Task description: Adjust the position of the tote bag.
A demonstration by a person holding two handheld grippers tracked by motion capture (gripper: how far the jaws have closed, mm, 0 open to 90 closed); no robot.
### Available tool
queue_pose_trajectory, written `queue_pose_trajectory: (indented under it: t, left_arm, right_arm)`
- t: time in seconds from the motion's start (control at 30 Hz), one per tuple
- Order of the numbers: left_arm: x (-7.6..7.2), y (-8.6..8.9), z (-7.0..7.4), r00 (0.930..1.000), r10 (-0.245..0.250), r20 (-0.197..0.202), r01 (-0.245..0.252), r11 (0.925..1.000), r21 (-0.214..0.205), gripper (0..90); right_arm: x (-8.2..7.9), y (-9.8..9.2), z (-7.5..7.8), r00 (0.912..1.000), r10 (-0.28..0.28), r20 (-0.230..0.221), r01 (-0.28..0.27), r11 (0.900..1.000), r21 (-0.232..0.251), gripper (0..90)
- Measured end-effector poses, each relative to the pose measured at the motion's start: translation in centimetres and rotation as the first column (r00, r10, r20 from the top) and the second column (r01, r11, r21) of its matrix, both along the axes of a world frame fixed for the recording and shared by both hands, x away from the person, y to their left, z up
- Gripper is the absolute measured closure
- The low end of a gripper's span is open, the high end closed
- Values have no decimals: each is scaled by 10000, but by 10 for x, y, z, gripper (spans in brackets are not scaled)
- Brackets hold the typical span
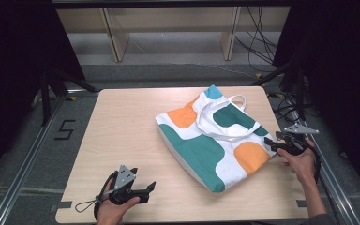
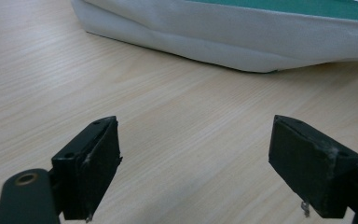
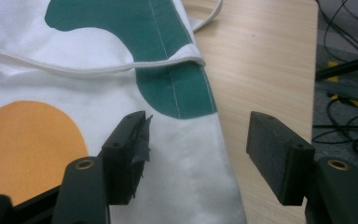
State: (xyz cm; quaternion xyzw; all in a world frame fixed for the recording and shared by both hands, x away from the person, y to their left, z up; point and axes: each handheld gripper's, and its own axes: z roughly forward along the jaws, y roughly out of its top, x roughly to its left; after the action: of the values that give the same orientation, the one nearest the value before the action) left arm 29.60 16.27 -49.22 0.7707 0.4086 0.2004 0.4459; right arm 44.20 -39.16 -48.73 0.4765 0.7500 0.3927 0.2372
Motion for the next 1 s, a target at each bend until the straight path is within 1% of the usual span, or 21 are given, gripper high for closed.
queue_pose_trajectory:
  t: [0.1,0.2,0.27,0.3,0.33,0.37,0.4,0.43,0.47,0.5,0.53,0.6,0.63,0.67,0.73,0.77,0.8,0.87,0.9,0.97,1.0]
  left_arm:
    - [0,0,0,10000,-19,5,19,10000,19,158]
    - [0,0,0,10000,-85,49,85,10000,45,158]
    - [1,1,0,9998,-169,123,167,9997,160,158]
    - [0,0,0,10000,-28,-4,28,10000,-7,158]
    - [0,0,0,10000,-6,-4,6,10000,-6,158]
    - [0,0,-1,10000,3,-11,-4,10000,-26,158]
    - [0,0,-1,10000,3,-11,-4,10000,-26,159]
    - [0,-1,-1,10000,43,-46,-44,10000,-47,159]
    - [0,-1,-1,10000,43,-46,-44,10000,-47,158]
    - [1,-1,-1,10000,-17,-11,17,10000,-10,160]
    - [1,-1,-1,10000,-22,-15,22,10000,4,161]
    - [1,-1,-1,10000,-32,6,32,10000,10,165]
    - [1,-1,-1,10000,-32,6,32,10000,10,168]
    - [0,-1,-1,10000,-3,7,3,10000,72,172]
    - [0,-1,-1,10000,23,4,-23,10000,54,173]
    - [-1,-1,0,10000,-55,-25,55,10000,21,173]
    - [-2,-1,0,10000,1,16,-1,10000,-30,173]
    - [-3,-2,1,10000,-65,39,65,10000,-50,176]
    - [-3,-2,1,10000,-65,39,65,10000,-50,181]
    - [-6,-4,2,9999,-148,31,149,9995,-280,189]
    - [-6,-4,2,9999,-148,31,149,9995,-280,190]
  right_arm:
    - [3,-1,-2,9998,99,-147,-99,9999,20,417]
    - [5,-4,-4,9990,90,-445,-71,9991,426,422]
    - [5,-6,-5,9993,90,-363,-72,9988,489,437]
    - [6,-7,-7,9982,192,-567,-149,9970,754,468]
    - [5,-6,-7,9958,161,-899,-75,9954,952,483]
    - [6,-7,-8,9972,207,-717,-156,9973,712,505]
    - [6,-7,-8,9972,207,-717,-156,9973,712,505]
    - [3,-7,-8,9957,243,-893,-188,9979,623,598]
    - [3,-7,-8,9957,243,-893,-188,9979,623,598]
    - [0,-7,-7,9958,6,-917,47,9983,574,675]
    - [0,-10,-7,9967,322,-742,-288,9985,458,707]
    - [-3,-13,-7,9961,557,-682,-523,9974,498,763]
    - [-3,-13,-7,9961,557,-682,-523,9974,498,763]
    - [-10,-12,-7,9936,820,-776,-764,9945,717,817]
    - [-13,-12,-6,9930,983,-652,-942,9935,635,836]
    - [-21,-9,-4,9873,1396,-761,-1313,9858,1046,867]
    - [-27,-3,-3,9857,1371,-984,-1234,9833,1334,874]
    - [-30,3,-3,9831,1757,-511,-1709,9814,870,880]
    - [-32,5,-3,9830,1775,-470,-1735,9817,783,882]
    - [-40,15,0,9801,1922,-492,-1851,9751,1219,890]
    - [-41,16,1,9761,2162,-200,-2131,9715,1039,891]
